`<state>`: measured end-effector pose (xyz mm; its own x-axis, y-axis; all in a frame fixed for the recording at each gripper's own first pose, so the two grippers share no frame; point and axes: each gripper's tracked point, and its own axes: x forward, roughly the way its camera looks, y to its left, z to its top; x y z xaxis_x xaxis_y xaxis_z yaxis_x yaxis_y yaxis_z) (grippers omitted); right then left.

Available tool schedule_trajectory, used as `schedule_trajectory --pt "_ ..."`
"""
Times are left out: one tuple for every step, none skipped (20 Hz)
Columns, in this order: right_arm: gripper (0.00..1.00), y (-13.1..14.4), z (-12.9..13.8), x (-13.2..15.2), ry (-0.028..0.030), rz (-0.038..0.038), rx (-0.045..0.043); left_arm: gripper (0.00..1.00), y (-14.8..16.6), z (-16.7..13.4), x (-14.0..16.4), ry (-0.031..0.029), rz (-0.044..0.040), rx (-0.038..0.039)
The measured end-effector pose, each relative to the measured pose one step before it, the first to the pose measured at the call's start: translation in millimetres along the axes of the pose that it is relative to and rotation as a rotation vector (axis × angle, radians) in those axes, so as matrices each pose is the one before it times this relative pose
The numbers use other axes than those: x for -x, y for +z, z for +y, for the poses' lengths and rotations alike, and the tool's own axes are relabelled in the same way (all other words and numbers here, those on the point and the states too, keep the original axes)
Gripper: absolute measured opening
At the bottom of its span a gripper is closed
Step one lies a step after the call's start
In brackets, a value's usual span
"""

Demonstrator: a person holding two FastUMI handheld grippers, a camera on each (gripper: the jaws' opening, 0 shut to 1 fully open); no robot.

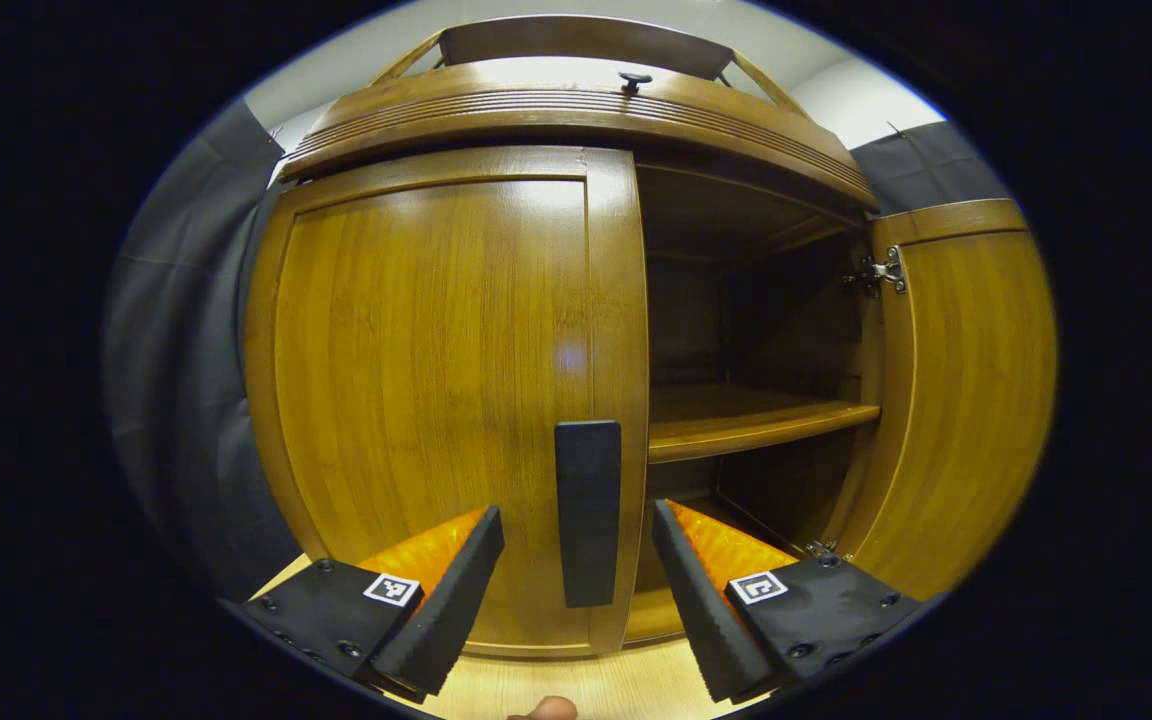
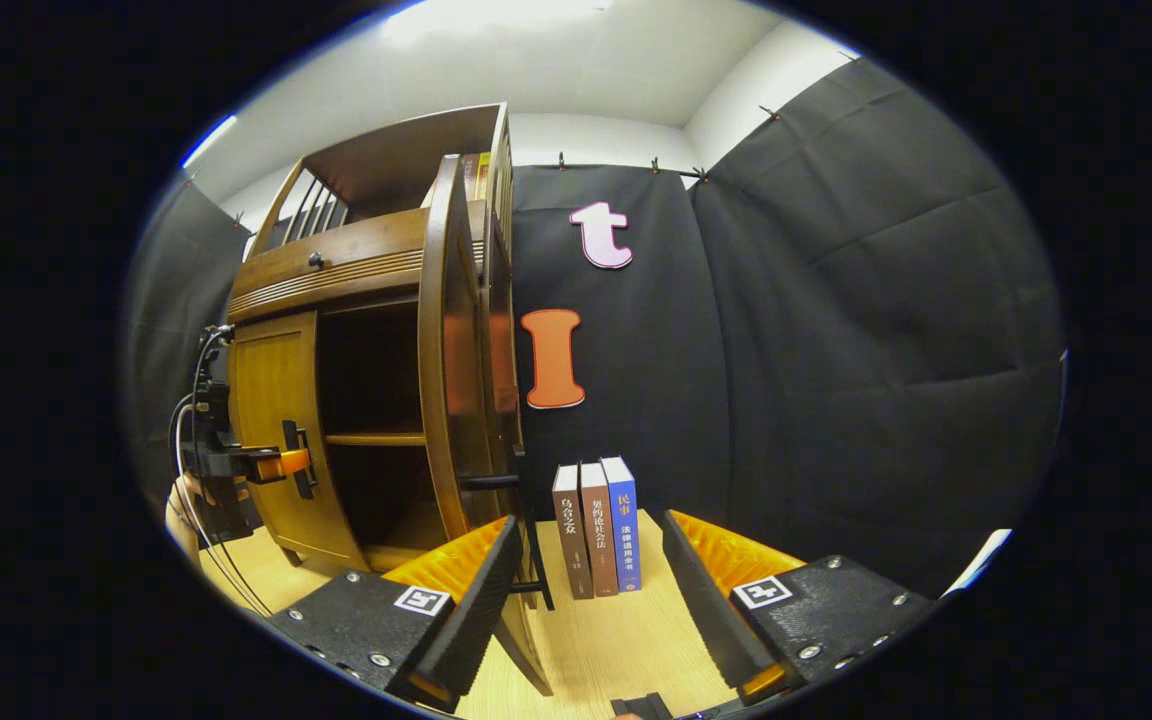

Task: Open the right door of the double-door shoe cabinet with the right hand, and open the left door with the left hand.

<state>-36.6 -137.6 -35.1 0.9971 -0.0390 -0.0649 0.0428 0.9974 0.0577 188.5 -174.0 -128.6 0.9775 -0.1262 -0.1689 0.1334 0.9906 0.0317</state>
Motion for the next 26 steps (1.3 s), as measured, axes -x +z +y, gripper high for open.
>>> schedule_trajectory --pt "0.99 -0.31 -0.65 -0.3 -0.00048 0.00141 -0.00665 0.96 -0.88 1.05 -3.56 0.00564 -0.00145 0.00306" --pt "0.99 -0.33 0.49 -0.85 0.00152 0.00184 -0.00675 0.96 -0.88 1.07 -3.2 0.00312 0.00283 0.00535" --pt "0.99 -0.51 -0.12 -1.14 0.00071 0.00132 -0.00634 0.95 -1.68 0.56 -3.05 -0.00083 0.00662 0.00849" --pt "0.99 0.54 -0.05 0.16 0.00079 -0.00095 -0.0056 0.96 -1.11 -0.84 -2.91 -0.00245 0.00816 0.00848" --pt "0.99 1.22 -0.42 0.26 -0.00124 -0.00227 -0.00408 0.96 -0.66 0.98 -3.55 0.00283 0.00229 0.00674" --pt "0.88 0.86 -0.79 -0.21 -0.00257 -0.00328 -0.0021 0.9 0.99 0.91 -2.06 0.00739 -0.00494 0.00106" --pt "0.88 1.18 -1.63 0.37 -0.0041 -0.0031 -0.00051 0.84 2.95 2.1 -1.76 0.01127 -0.01196 -0.00364" --pt "0.88 1.0 -0.65 -0.38 -0.00422 -0.00249 -0.00053 0.78 0.12 -0.42 -0.93 -0.00615 -0.00415 -0.00268" --pt "0.88 0.53 -0.63 1.29 -0.00376 -0.00297 -0.00256 0.72 0.02 -4.34 1.89 -0.01911 -0.00056 0.00395" --pt "0.88 0.62 0.17 1.26 -0.00041 -0.00208 -0.0027 0.66 -0.33 -4.47 -1.94 -0.01109 0.00283 0.00423" --pt "0.88 1.21 0.24 1.32 0.00082 -0.00211 -0.00218 0.59 -1.46 -3.45 0.01 -0.01134 0.00372 0.00448" --pt "0.88 0.93 1.0 0.42 0.00013 -0.00124 -0.00017 0.53 -0.22 -2.01 0.45 0.00118 0.00285 -0.00146" --pt "0.88 -0.36 -0.38 1.08 -0.0003 0.00042 0.00174 0.47 -0.88 0.91 -0.7 -0.00036 0.00553 -0.01307" --pt "0.88 -0.1 0.72 -0.17 0.00026 0.00185 0.00245 0.41 -0.7 0.6 1.08 0.00055 0.00705 -0.01488" --pt "0.88 -0.77 0.39 0.92 0.00091 0.00275 0.00274 0.41 -1.9 -0.36 1.08 -0.00027 0.0103 -0.01107" --pt "0.88 -0.32 0.74 0.71 0.00015 0.00357 0.00246 0.41 0.91 -0.87 0.61 -0.00206 -0.00439 0.0009" --pt "0.88 -0.32 1.57 1.08 0.00033 0.00232 0.00209 0.4 -0.19 -1.36 -0.66 -0.00562 0.00061 0.00731" --pt "0.88 -0.49 1.76 0.39 0.00192 0.00237 0.00232 0.39 1.23 -0.25 -0.18 -0.00302 -0.00186 0.01164" --pt "0.88 0.26 1.61 1.04 0.00037 0.00214 0.00212 0.38 -0.8 -2.39 1.04 -0.00184 0.00519 0.01269" --pt "0.88 0.66 1.45 0.83 -0.00094 0.00092 0.00181 0.34 0.04 -0.27 0.85 -0.00413 0.00516 -0.00539" --pt "0.88 0.89 1.8 1.23 0.00001 -0.00102 0.0026 0.33 0.44 0.6 0.37 -0.00438 0.00149 -0.00395" --pt "0.88 1.34 2.45 1.02 -0.00029 -0.00253 0.00242 0.33 1.36 0.3 -0.82 -0.00669 -0.00103 -0.00032" --pt "0.88 1.27 2.49 2.77 0.00015 -0.00207 0.0008 0.33 0.98 -0.9 2.04 -0.00873 -0.00073 0.00629" --pt "0.88 1.24 3.01 1.72 0.00255 -0.00148 -0.00013 0.33 2.27 -1.41 -0.18 -0.01039 -0.00134 0.00569" --pt "0.88 2.05 3.3 1.84 0.00289 -0.00163 -0.00051 0.33 1.12 -0.64 0.29 -0.01106 -0.00163 0.00455" --pt "0.99 1.16 3.92 1.92 0.00371 -0.00122 -0.00072 0.33 1.1 -0.87 0.82 -0.01057 -0.00104 0.00213"
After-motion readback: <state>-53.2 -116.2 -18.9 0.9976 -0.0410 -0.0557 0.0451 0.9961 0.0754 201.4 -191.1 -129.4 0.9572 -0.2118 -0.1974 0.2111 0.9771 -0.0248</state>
